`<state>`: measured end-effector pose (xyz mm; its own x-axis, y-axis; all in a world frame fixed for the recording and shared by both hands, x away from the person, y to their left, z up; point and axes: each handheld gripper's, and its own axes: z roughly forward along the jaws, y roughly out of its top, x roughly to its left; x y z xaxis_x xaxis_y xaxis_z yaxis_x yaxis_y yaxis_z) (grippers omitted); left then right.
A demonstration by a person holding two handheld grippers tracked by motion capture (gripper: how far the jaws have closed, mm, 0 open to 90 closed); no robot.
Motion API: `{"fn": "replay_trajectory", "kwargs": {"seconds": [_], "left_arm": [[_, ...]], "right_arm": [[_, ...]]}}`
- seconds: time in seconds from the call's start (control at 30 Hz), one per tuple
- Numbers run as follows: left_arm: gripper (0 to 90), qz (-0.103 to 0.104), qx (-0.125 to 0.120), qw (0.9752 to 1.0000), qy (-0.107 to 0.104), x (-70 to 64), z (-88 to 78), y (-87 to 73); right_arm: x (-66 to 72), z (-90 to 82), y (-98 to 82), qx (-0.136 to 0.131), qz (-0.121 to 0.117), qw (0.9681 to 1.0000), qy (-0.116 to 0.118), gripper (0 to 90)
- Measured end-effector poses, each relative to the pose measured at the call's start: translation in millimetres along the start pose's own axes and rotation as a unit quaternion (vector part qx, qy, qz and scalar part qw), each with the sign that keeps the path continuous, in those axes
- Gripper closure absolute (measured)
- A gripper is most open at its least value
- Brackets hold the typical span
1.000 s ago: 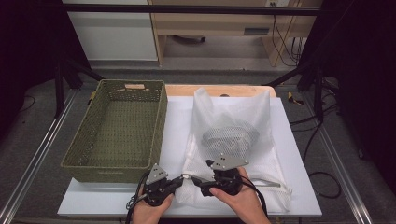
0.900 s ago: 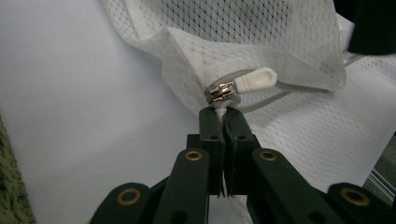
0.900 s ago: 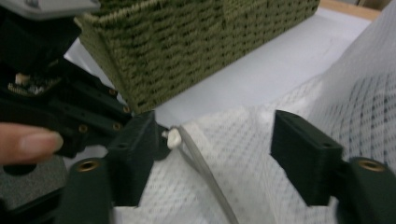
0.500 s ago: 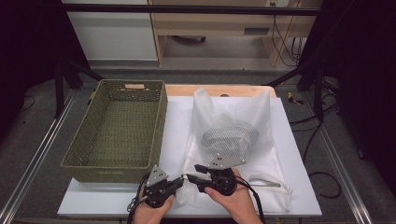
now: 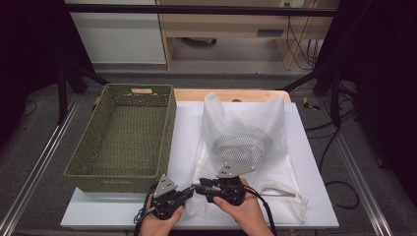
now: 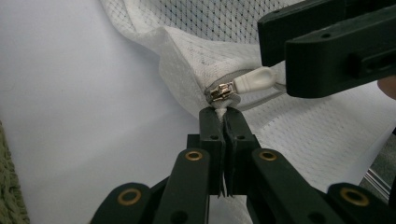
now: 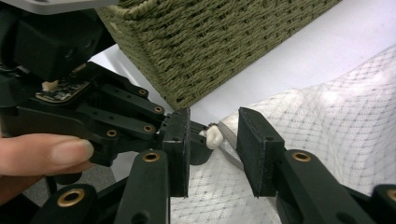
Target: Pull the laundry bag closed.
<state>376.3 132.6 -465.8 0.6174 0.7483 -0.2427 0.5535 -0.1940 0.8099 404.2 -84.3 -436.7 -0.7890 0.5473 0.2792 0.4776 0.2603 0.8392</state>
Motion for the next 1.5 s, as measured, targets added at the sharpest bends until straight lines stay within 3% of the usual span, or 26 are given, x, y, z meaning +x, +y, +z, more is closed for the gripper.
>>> {"fn": "replay_trajectory", "kwargs": {"seconds": [1.03, 1.5], "left_arm": [[88.3, 0.004, -0.011, 0.9997, -0.019, -1.9, -1.6, 1.2], [88.5, 0.006, -0.014, 0.9998, -0.014, -2.4, -1.5, 0.3]], "right_arm": [[-6.9, 7.0, -5.1, 0.013, 0.035, 0.9992, 0.018, 80.6], [-5.9, 6.7, -8.9, 0.013, 0.045, 0.9987, 0.020, 84.0]]}}
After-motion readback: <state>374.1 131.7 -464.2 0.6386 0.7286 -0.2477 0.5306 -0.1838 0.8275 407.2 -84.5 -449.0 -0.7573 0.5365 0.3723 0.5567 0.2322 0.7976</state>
